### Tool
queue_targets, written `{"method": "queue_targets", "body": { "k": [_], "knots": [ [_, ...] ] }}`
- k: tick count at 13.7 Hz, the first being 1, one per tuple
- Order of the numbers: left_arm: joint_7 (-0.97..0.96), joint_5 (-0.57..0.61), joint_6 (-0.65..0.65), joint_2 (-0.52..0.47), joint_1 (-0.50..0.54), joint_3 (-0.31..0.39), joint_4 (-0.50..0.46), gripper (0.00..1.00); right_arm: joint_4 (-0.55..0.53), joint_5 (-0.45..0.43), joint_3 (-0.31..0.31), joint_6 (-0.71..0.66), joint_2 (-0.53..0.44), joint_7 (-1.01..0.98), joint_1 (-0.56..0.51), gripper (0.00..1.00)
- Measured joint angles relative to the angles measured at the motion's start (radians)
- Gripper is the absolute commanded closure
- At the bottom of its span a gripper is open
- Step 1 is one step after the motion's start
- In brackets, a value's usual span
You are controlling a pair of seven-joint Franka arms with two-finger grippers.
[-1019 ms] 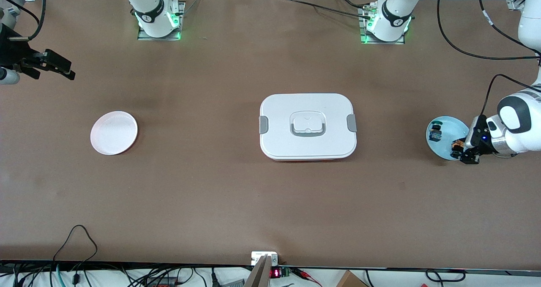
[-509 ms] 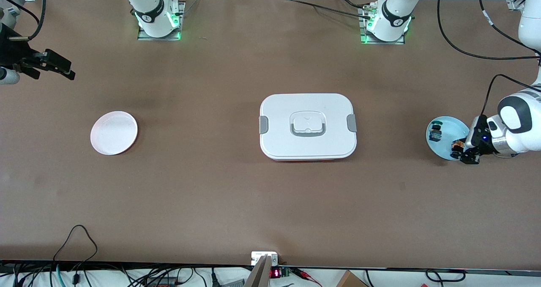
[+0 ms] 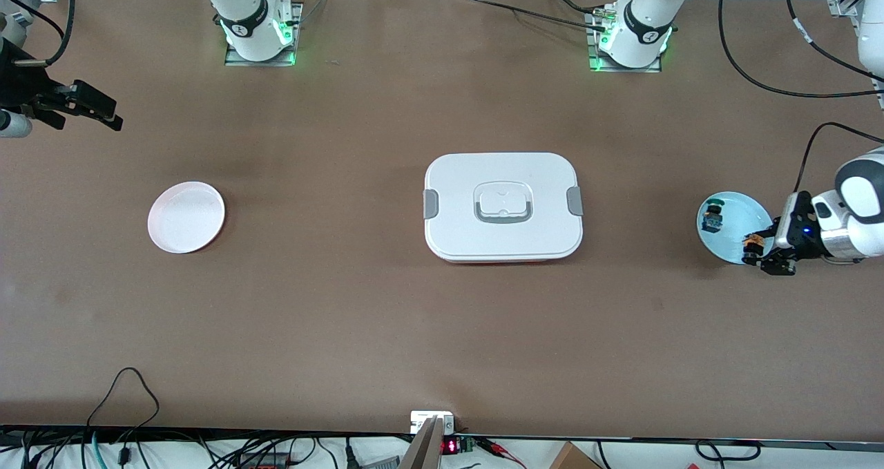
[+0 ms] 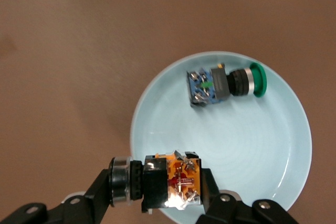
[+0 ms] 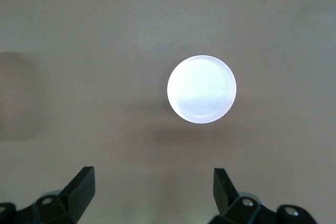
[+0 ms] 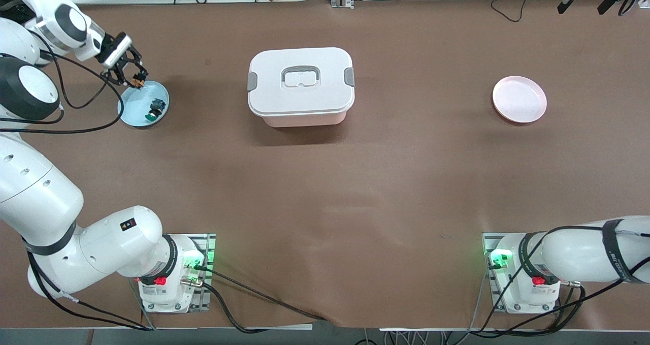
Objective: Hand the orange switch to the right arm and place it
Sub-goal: 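Lift the orange switch and carry it over the white box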
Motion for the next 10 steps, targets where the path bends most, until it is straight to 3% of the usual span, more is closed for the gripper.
{"method": "queue_targets", "body": {
  "k": [2, 4, 7, 10],
  "knots": [
    [-0.029, -0.015, -0.134, -0.005, -0.001, -0.02, 0.091, 1.0, 0.0, 0.0, 0.0, 0.0, 0.0, 0.0, 0.0, 0.0],
    [-0.067, -0.101, -0.282, -0.011, -0.003, -0.035, 0.161, 1.0, 0.0, 0.0, 0.0, 0.0, 0.0, 0.0, 0.0, 0.0],
    [-0.176, -0.275, -0.483, -0.012, -0.028, -0.044, 0.211, 1.0, 0.001, 0.0, 0.0, 0.002, 0.0, 0.0, 0.0, 0.0],
    [-0.294, -0.528, -0.587, 0.0, -0.109, -0.047, 0.212, 1.0, 0.01, 0.0, 0.001, 0.003, 0.002, 0.0, 0.002, 0.0]
  ]
}}
